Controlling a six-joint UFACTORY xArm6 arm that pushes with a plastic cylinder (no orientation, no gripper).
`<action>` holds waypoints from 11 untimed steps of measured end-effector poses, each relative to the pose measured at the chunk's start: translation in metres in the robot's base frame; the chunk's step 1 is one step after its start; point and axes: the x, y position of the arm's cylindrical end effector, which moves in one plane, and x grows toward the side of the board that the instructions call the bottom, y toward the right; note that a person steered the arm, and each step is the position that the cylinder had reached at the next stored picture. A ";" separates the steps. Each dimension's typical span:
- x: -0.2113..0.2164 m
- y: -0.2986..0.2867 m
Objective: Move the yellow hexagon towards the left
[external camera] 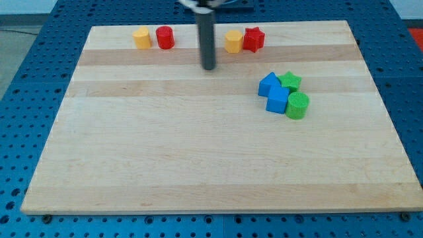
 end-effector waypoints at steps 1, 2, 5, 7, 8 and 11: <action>-0.017 0.064; -0.041 0.070; -0.060 0.051; -0.062 0.019; -0.066 0.010; -0.075 -0.003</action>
